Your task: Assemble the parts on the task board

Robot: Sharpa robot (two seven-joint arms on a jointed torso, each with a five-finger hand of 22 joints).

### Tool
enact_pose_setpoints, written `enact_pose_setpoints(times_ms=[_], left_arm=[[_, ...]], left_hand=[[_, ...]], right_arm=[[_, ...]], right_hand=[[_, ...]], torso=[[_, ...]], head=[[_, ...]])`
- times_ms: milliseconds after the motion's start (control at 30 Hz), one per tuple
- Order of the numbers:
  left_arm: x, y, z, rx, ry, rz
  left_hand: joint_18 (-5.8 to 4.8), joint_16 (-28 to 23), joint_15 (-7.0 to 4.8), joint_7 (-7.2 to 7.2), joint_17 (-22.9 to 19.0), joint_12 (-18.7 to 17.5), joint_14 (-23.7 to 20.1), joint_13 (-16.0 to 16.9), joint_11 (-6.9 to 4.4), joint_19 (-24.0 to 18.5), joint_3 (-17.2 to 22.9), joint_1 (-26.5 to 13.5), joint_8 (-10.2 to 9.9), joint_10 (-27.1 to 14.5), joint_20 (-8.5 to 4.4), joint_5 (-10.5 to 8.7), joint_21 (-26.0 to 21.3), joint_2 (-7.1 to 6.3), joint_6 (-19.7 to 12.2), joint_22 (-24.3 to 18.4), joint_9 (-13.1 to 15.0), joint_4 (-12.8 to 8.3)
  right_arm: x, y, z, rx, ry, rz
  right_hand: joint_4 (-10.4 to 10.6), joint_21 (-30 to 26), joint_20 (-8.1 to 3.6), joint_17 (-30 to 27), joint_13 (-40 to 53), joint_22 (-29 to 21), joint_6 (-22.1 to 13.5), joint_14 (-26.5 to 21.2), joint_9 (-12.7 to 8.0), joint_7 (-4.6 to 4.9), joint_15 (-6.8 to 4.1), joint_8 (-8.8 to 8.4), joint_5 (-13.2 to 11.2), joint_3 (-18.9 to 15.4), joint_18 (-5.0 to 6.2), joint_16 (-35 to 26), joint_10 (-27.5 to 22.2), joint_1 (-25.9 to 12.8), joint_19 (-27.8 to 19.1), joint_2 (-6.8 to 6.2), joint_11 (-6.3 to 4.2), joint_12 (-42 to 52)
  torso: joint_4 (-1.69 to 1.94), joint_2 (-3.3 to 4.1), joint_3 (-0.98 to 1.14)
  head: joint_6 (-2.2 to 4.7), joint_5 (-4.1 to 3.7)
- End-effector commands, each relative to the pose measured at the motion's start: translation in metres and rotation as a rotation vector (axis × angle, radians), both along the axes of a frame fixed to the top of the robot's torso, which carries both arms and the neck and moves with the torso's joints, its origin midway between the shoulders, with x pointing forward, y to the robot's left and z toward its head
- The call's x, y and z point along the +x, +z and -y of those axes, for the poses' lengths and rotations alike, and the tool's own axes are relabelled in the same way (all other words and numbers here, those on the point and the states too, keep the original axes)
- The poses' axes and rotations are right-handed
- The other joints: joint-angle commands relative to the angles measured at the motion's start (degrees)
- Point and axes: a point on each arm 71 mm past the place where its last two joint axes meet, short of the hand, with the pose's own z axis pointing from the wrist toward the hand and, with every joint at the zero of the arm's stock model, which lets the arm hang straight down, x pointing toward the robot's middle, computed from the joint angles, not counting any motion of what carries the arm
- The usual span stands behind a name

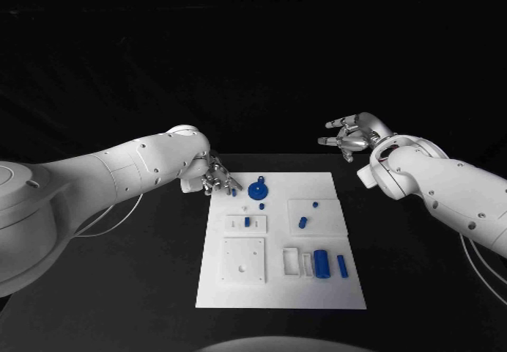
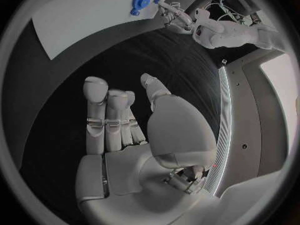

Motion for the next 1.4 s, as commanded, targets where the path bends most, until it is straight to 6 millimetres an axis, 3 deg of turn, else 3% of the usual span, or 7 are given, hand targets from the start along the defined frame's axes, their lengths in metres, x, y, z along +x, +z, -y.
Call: enact_pose_setpoints(times_ms=[33, 267, 467, 867, 1067, 1300, 1400], left_arm=[[0.0005, 0.0004, 0.0035, -0.035, 0.003, 0.005], [0.0003, 0.0, 0.0047, -0.039, -0.004, -0.005], [0.0003, -0.0009, 0.0056, -0.04, -0.006, -0.01], [0.0011, -0.0014, 0.0042, -0.042, 0.001, -0.007], [0.0007, -0.0014, 0.0037, -0.046, 0.003, -0.006], [-0.0006, -0.0012, 0.0025, -0.068, 0.023, 0.003], [-0.0017, -0.001, 0.0018, -0.09, 0.043, 0.01]], left_hand=[[1.07, 0.3, 0.19, 0.02, 0.0, 0.4, 0.2, -0.1, -0.03, 0.1, -0.4, 0.1, 0.1, -0.1, 0.45, 0.32, 0.1, 1.04, -0.6, 1.1, -0.2, -1.1], [1.13, 0.3, 0.14, -0.22, -0.1, 0.4, 0.1, -0.1, -0.13, -0.1, -1.5, 2.4, 0.1, -0.1, 0.58, 1.48, 0.1, 4.38, -0.5, 1.1, -0.3, -4.8], [1.25, 0.3, 0.12, -0.34, -0.1, 0.4, 0.1, -0.2, -0.19, -0.1, -1.9, 3.7, 0.1, -0.2, 0.69, 3.69, 0.2, 5.43, -0.5, 1.1, -0.5, -6.3], [1.28, 0.4, 0.06, -0.57, 0.0, 0.4, 0.1, -0.2, -0.29, -0.1, -1.2, 5.6, 0.2, -0.1, 0.72, 4.97, 0.2, 7.5, -0.4, 1.1, 0.2, -8.7], [1.49, 0.5, 0.07, -0.72, 0.2, 0.3, 0.3, -0.3, -0.39, -0.2, 0.6, 7.1, 0.3, 0.0, 0.97, 10.7, 0.4, 7.74, -0.3, 1.1, 1.4, -11.4], [2.37, 1.0, 0.1, -0.76, 1.3, 0.0, 1.0, -0.8, -0.56, -0.1, 4.2, 7.4, 0.7, 0.9, 1.65, 16.74, 1.0, 7.86, 0.8, 1.1, 6.2, -15.2], [2.93, 1.6, -0.05, -1.03, 3.0, -0.8, 1.8, -2.9, -0.9, 0.2, 6.1, 5.9, 0.5, 2.2, 2.04, 21.11, 1.5, 6.97, 1.7, 1.1, 8.5, -16.5]], right_arm=[[-0.0002, 0.0001, -0.0019, -0.011, 0.016, 0.004], [0.0, -0.0003, -0.0026, -0.012, 0.018, 0.001], [0.0, -0.0004, -0.0029, -0.012, 0.018, 0.001], [0.0001, -0.0005, -0.0027, -0.012, 0.018, 0.0], [0.0002, -0.0006, -0.0024, -0.013, 0.017, -0.001], [0.0003, -0.0008, -0.0023, -0.013, 0.017, -0.002], [0.0004, -0.001, -0.002, -0.013, 0.017, -0.002]], right_hand=[[-0.2, 0.2, 0.23, 0.1, 0.0, 0.0, -0.3, 0.2, 0.0, -0.01, 0.17, -0.02, 0.3, 0.3, 0.48, -0.1, -0.2, 0.4, 2.9, -0.09, 0.01, 0.2], [-0.2, 0.2, 0.23, 0.1, 0.0, 0.0, -0.3, 0.2, 0.0, -0.01, 0.17, -0.02, 0.3, 0.3, 0.48, -0.1, -0.2, 0.4, 2.9, -0.09, 0.01, 0.2], [-0.4, 0.1, 0.23, 0.0, 0.0, -0.1, -0.2, 0.1, 0.0, -0.02, 0.16, -0.02, 0.3, 0.5, 0.47, -0.2, -0.2, 0.2, 2.9, -0.01, 0.0, 0.2], [-0.5, 0.1, 0.22, 0.0, 0.0, -0.1, 0.0, 0.2, 0.0, -0.02, 0.16, -0.01, 0.4, 0.6, 0.45, -0.2, -0.1, 0.1, 2.9, 0.01, -0.01, 0.2], [-0.6, 0.2, 0.21, 0.0, 0.0, -0.1, 0.0, 0.2, 0.1, -0.02, 0.16, 0.0, 0.4, 0.6, 0.44, -0.2, -0.1, 0.1, 2.9, 0.01, -0.01, 0.2], [-0.6, 0.1, 0.21, 0.1, 0.0, -0.2, 0.0, 0.2, 0.0, -0.02, 0.15, -0.01, 0.8, 0.7, 0.46, -0.2, -0.2, 0.1, 2.9, -0.02, -0.01, 0.2], [-0.6, 0.1, 0.21, 0.0, 0.0, -0.2, 0.0, 0.2, 0.0, -0.03, 0.15, -0.01, 0.9, 0.7, 0.45, -0.2, -0.2, 0.1, 2.9, -0.01, -0.02, 0.2]], torso=[[-0.02, 0.02, 0.03], [-0.01, 0.03, 0.04], [-0.01, 0.03, -0.01], [0.02, 0.0, -0.04], [0.07, -0.03, -0.03], [0.1, -0.12, -0.05], [0.14, -0.21, -0.03]], head=[[0.02, -0.07], [-0.12, -0.15], [-0.15, -0.22], [-0.3, -0.41], [-0.32, -0.38], [-0.4, -0.3], [-0.36, -0.24]])
